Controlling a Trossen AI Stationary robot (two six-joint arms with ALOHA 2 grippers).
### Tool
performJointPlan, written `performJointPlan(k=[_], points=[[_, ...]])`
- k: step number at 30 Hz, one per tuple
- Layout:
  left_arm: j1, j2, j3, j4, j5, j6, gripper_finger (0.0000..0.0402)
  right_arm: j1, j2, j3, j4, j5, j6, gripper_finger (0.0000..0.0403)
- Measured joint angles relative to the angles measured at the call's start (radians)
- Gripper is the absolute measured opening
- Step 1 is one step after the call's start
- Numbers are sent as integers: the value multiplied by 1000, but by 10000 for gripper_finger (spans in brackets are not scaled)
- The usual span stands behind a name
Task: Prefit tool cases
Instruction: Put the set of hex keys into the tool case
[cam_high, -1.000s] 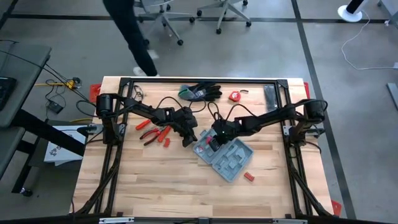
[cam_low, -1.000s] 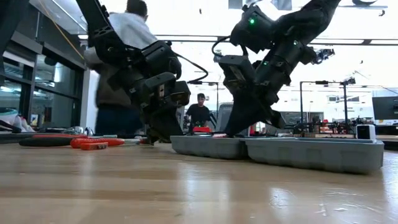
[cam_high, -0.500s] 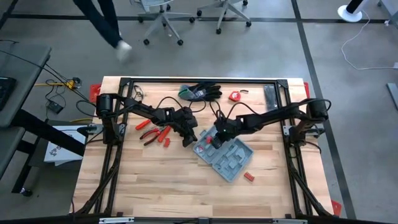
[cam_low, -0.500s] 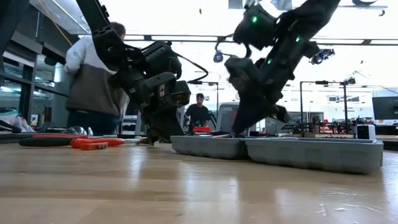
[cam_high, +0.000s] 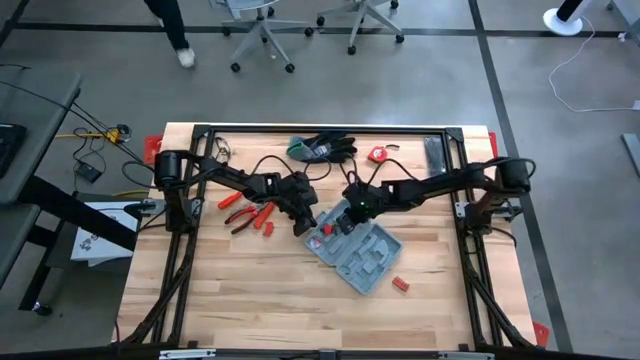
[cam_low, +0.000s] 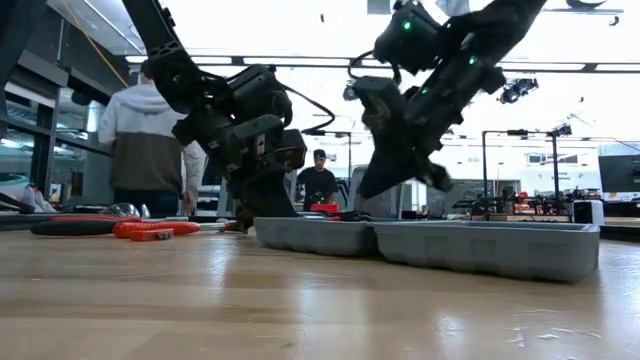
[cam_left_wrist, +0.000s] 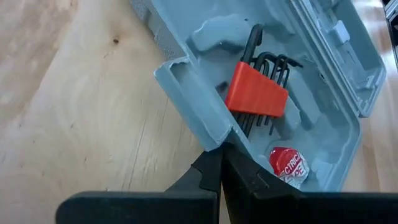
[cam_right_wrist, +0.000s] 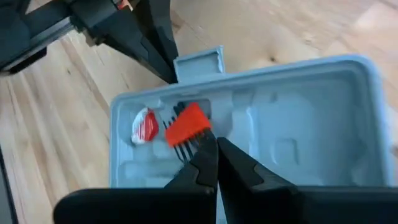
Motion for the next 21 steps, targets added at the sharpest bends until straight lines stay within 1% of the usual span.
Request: performJointPlan(k=[2,5,10,12,16,21], points=[[0,-9,0,-3,0,0,0,7,-24,0,-56,9,-1,0],[2,-28,0,0,0,3,0,19,-28,-2,-119,8,-4,0],[3,-35,0,-2,-1,10,0,24,0,-21,-109,-13,3,0],[-1,-35,0,-2,-2,12,0,23,21,-24,-70,-38,3,0],[-4,-35,0,-2,-3,27,0,11,87,-24,67,-97,23,0],[-4,-35,0,-1,-13,27,0,8,123,-14,158,-96,49,0]])
